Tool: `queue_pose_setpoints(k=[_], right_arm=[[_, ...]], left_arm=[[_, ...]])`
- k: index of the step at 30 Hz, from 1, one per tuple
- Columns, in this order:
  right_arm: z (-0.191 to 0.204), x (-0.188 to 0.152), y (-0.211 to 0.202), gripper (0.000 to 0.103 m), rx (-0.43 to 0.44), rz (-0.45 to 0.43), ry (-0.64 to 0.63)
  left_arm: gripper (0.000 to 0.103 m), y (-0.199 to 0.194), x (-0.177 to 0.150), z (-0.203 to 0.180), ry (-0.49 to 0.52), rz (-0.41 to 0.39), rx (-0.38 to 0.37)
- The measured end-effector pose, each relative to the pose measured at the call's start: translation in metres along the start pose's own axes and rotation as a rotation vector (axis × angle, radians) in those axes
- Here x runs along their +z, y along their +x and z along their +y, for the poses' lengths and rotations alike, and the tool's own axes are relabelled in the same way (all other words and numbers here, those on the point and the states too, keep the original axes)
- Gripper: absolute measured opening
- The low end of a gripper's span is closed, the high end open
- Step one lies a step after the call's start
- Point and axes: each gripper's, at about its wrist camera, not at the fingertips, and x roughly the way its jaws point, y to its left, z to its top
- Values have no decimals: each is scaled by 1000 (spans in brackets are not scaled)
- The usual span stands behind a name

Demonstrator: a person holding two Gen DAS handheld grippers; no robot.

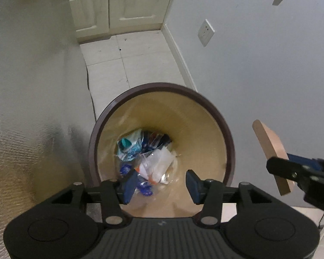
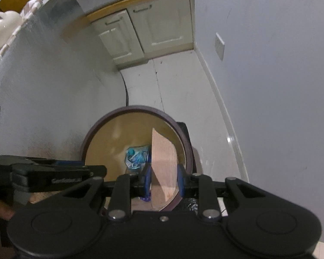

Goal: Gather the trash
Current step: 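Open both tools to drop the plastic bag and wooden piece into the bin, then lift both tools away from the bin back toward the table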

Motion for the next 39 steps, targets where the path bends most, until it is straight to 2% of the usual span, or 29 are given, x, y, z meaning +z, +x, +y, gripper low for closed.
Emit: queue_pose_setpoints(k=[4, 8, 11, 13, 14, 15, 17, 19, 21, 26, 28, 35, 38, 39], right_arm=[[4, 1, 18, 25, 7, 36, -13], [8, 1, 31, 25, 31, 65, -24], [11, 5, 39, 26, 52, 72, -18], [10, 6, 41, 28, 88, 64, -5], [10, 7, 43, 31, 106, 61, 3], [11, 9, 45, 40, 119, 57, 9], [13, 9, 50, 53, 103, 58, 5], [14, 8, 53, 57, 85, 69, -6], [14, 5, 54, 59, 84, 86, -11], [9, -7, 52, 60, 83, 131, -13], [8, -11, 51, 65, 91, 143, -17], [5, -15, 43, 83, 97, 137, -56], [3, -13, 42, 97, 69, 128, -82], [4, -14, 40, 99, 63, 121, -87]], left_arm=[[55, -3, -4, 2, 39, -3, 20], [60, -5, -9, 8, 26, 1, 24], [67, -6, -12, 13, 13, 9, 36], [77, -7, -14, 16, 3, 13, 45], [79, -6, -15, 18, -1, 16, 52], [84, -6, -15, 21, -4, 20, 59], [92, -5, -16, 23, -7, 30, 72], [100, -4, -16, 23, -7, 42, 83], [103, -5, -17, 22, -3, 49, 91], [103, -3, -19, 20, -13, 62, 90], [103, -3, -21, 20, -17, 59, 88], [103, -9, -27, 20, -33, 40, 93], [103, -12, -28, 21, -42, 33, 100], [103, -14, -28, 22, -46, 29, 101]])
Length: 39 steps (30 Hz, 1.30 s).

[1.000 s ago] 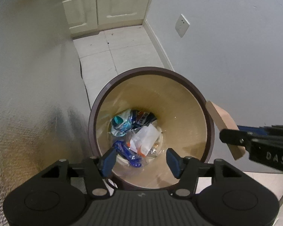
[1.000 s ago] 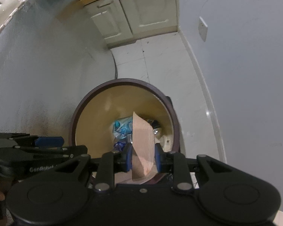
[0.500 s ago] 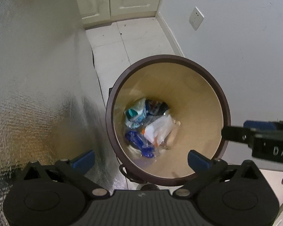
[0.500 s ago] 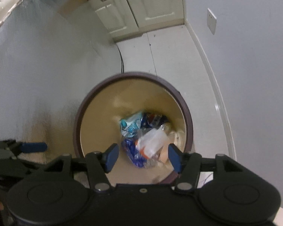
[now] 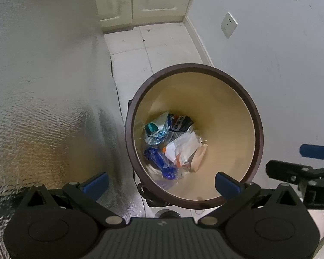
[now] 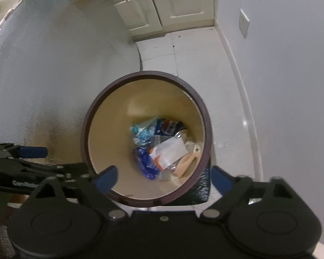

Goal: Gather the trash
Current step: 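Lift both tools away from the bin back toward the table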

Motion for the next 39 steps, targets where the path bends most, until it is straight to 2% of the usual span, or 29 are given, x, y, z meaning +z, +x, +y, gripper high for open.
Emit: queue_pose_setpoints(k=[3, 12, 19, 39], right_arm=[[-2, 0, -3, 103, -16, -13, -13], [-3, 0, -10, 103, -68, -20, -45], [-3, -5, -25, 103, -76, -35, -46], [5, -37, -121, 103, -118, -176, -34]], left_arm=[[103, -4, -1, 1, -9, -8, 3], [103, -19, -5, 4, -24, -32, 15], [103, -34, -11, 3, -25, -53, 18], [103, -129, -43, -10, -7, -210, -8]])
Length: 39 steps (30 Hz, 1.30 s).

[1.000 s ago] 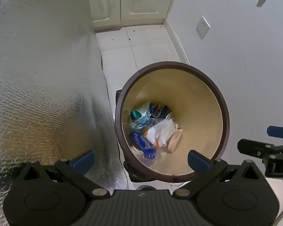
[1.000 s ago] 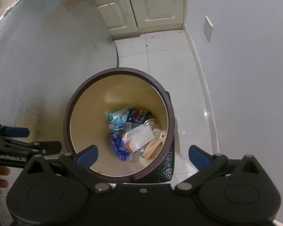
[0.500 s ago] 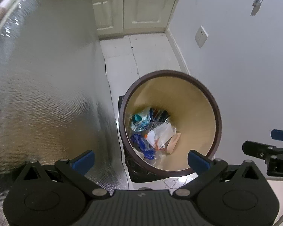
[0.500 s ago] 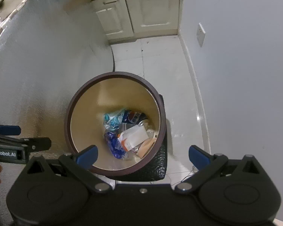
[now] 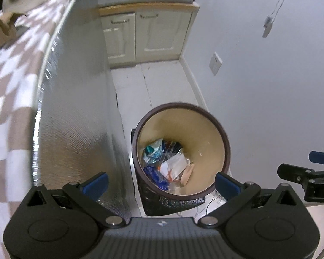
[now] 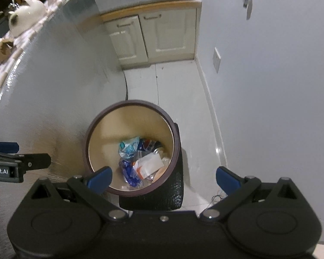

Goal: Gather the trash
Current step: 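Lift both tools away from the bin back toward the table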

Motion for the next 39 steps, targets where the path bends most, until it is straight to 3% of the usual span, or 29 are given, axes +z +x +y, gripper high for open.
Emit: queue_pose_setpoints(k=[8, 18, 29, 39], right_arm=[[7, -1, -46, 103, -10, -93, -24], [39, 2, -103, 103, 24, -228, -65], [109, 11, -141, 103, 106, -347, -140], [187, 29, -150, 103, 187, -427, -218]], left_arm=[[103, -53, -5, 6, -30, -104, -25], [103, -130, -19, 40, -97, -255, -21], [103, -198, -40, 106, -171, -378, 25], [103, -235, -47, 186, -228, -445, 122]])
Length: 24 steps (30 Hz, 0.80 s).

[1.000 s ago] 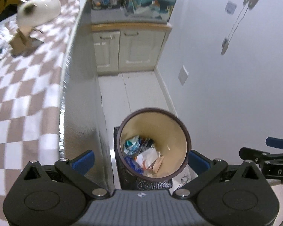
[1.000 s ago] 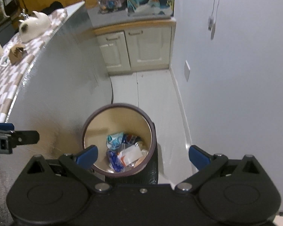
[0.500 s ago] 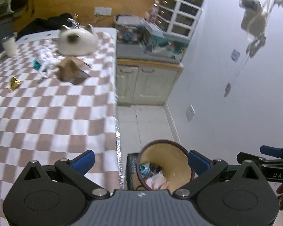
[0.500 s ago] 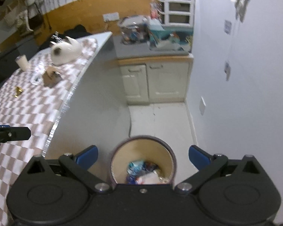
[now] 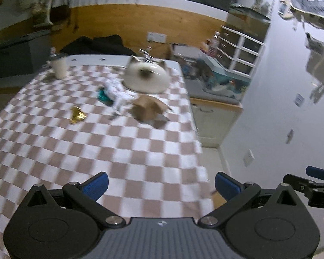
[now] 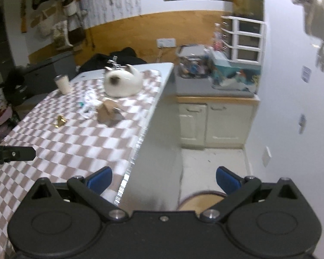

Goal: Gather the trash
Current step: 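Lift both tools away from the bin back toward the table, then grasp the brown paper piece with right tool while left tool grasps gold wrapper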

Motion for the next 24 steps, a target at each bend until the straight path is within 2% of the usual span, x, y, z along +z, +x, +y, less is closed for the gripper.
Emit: queue_pose_setpoints(k=[10, 16, 24], right_arm=[[69, 43, 55, 103, 69, -74, -106], [101, 79, 107, 103, 117, -102, -205], [130, 113, 193, 103, 149, -65, -331]], left_arm=[[103, 16, 31, 83, -91, -60, 84], [103, 51, 50, 115, -78, -95, 109], [103, 116, 79, 155, -159, -127, 110]])
